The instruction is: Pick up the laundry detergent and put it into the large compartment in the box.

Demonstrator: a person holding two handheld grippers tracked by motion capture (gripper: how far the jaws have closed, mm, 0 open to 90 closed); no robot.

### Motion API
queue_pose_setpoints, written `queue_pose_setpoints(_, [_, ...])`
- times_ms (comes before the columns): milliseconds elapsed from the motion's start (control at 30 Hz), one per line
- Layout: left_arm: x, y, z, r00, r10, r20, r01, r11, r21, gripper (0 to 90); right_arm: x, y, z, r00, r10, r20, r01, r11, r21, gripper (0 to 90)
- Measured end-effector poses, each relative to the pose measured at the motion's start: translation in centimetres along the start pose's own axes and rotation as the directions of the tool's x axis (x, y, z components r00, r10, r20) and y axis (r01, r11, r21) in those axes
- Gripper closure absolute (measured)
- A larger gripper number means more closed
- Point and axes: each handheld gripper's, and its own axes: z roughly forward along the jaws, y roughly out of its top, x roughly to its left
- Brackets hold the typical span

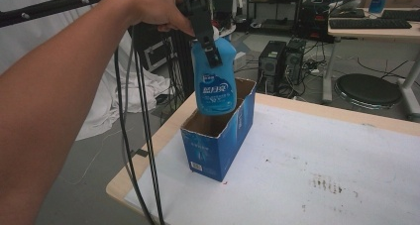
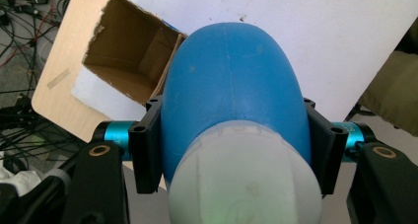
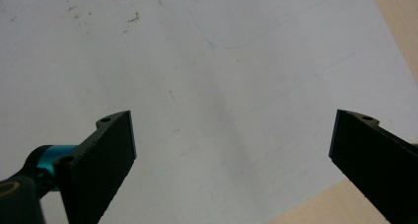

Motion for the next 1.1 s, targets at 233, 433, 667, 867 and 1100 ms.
queue_pose_setpoints(233, [0.3, -0.7, 2.8, 0.9999, 0.011, -0.001, -0.011, 0.9997, 0.023, 37.7, 0.1, -0.2, 0.1, 1.0000, -0.007, -0.002, 0.007, 1.000, 0.003, 2.9])
queue_pose_setpoints(433, [0.7, -1.4, 5.3, 0.9998, 0.018, 0.009, -0.019, 0.9986, 0.050, 37.7, 0.1, -0.4, 0.6, 1.0000, -0.004, -0.007, 0.005, 1.000, 0.018, 2.9])
queue_pose_setpoints(667, [0.8, -1.7, 8.1, 0.9993, 0.036, 0.011, -0.037, 0.9971, 0.067, 37.7, -0.1, -0.5, 1.2, 0.9999, 0.006, -0.014, -0.005, 1.000, 0.026, 2.9])
queue_pose_setpoints(867, [1.0, -2.2, 10.5, 0.9991, 0.037, 0.021, -0.038, 0.9971, 0.066, 37.7, -0.1, -0.5, 1.5, 0.9999, 0.003, -0.017, -0.002, 0.999, 0.033, 2.9])
queue_pose_setpoints(1100, [1.2, -3.2, 13.5, 0.9985, 0.018, 0.052, -0.022, 0.9970, 0.074, 37.6, -0.1, -0.5, 1.9, 0.9997, 0.005, -0.022, -0.004, 0.999, 0.037, 2.9])
